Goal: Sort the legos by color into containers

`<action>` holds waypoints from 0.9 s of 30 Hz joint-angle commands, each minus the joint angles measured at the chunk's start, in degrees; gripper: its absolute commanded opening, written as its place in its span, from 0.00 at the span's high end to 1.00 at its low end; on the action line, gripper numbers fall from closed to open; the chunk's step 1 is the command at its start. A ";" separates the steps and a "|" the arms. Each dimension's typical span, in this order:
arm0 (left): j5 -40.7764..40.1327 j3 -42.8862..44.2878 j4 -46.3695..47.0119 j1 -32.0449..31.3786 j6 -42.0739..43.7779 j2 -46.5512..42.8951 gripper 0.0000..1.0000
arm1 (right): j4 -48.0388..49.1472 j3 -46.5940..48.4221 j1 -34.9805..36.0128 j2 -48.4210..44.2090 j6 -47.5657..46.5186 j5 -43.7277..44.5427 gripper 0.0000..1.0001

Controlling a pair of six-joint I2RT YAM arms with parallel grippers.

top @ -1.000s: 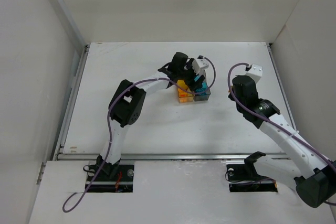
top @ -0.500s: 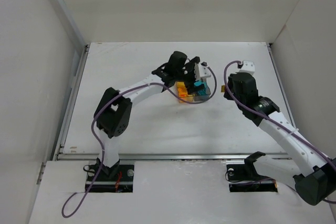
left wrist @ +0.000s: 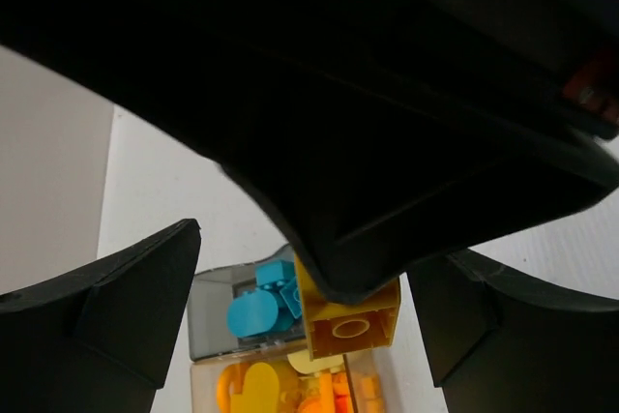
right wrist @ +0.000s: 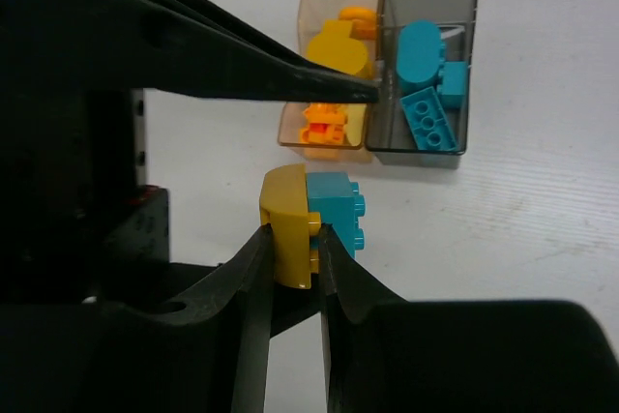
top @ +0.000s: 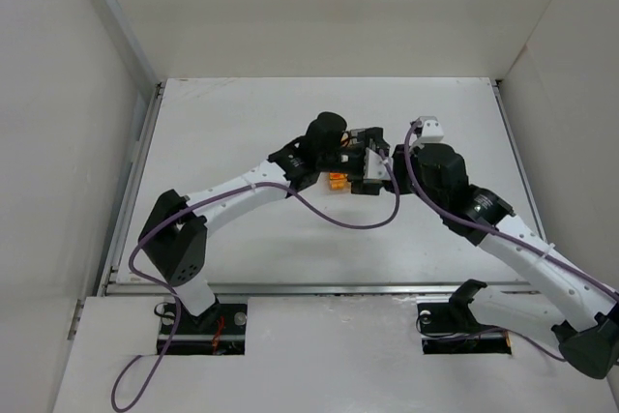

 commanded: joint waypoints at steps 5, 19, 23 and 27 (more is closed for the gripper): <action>2.20 -2.27 -3.51 0.08 4.32 -4.52 0.34 | 2.31 2.58 1.73 -2.72 6.05 3.33 1.00; -0.78 -3.32 -0.88 0.08 -0.86 -5.66 0.39 | 0.11 2.06 1.73 -2.81 6.05 4.91 1.00; -0.26 -3.32 -0.26 -0.44 -2.27 -5.66 0.69 | 0.64 2.06 1.73 -2.81 5.52 4.30 1.00; -0.26 -2.79 -0.26 -0.97 -2.97 -5.13 0.97 | 0.64 2.06 1.73 -2.81 5.52 4.30 1.00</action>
